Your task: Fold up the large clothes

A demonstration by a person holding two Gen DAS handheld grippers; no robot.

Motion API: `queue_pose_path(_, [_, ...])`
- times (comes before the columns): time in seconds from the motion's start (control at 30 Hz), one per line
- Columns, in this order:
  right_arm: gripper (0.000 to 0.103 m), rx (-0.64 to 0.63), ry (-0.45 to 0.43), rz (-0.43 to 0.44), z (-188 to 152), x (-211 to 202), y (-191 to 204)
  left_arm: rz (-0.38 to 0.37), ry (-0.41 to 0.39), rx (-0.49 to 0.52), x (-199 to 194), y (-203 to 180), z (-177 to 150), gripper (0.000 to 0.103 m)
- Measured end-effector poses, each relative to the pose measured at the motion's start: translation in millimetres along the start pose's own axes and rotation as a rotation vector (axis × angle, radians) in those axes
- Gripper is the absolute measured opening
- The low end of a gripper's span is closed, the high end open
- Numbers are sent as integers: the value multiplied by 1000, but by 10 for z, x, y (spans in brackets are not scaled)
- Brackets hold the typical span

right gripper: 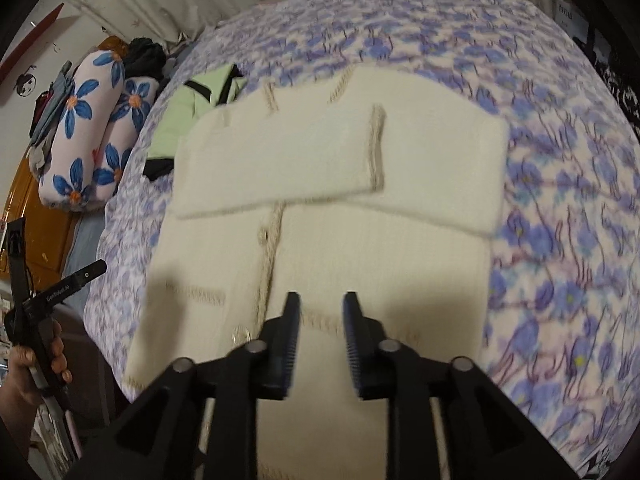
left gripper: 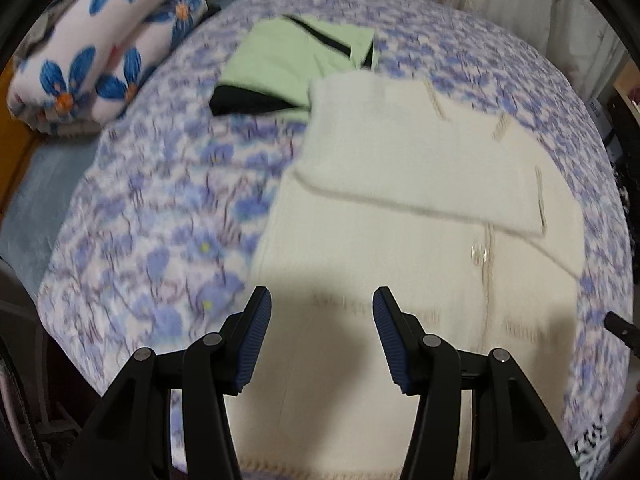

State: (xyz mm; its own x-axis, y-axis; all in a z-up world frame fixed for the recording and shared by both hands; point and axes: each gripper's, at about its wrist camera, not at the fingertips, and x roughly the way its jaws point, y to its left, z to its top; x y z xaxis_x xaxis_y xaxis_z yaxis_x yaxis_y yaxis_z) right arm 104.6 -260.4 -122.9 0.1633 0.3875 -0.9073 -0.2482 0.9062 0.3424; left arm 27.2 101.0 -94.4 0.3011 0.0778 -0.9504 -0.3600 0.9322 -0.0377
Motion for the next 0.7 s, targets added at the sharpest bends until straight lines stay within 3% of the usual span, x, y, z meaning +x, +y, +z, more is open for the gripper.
queue_pose_path(0.2, [26, 53, 58, -10, -372, 21, -95, -27, 110, -50, 123, 374, -391, 52])
queue_pose_path(0.4, [29, 139, 96, -44, -835, 42, -191, -18, 210, -19, 364, 694, -749, 52])
queue_pose_path(0.53, [45, 223, 111, -47, -1134, 47, -278, -21, 278, -9, 543, 864, -933, 54])
queue_pose_path(0.6, [46, 269, 101, -54, -1275, 24, -343, -38, 315, -20, 628, 944, -1014, 61])
queue_pose_path(0.7, [47, 339, 97, -80, -1528, 11, -472, -61, 355, -22, 741, 1058, -1150, 62])
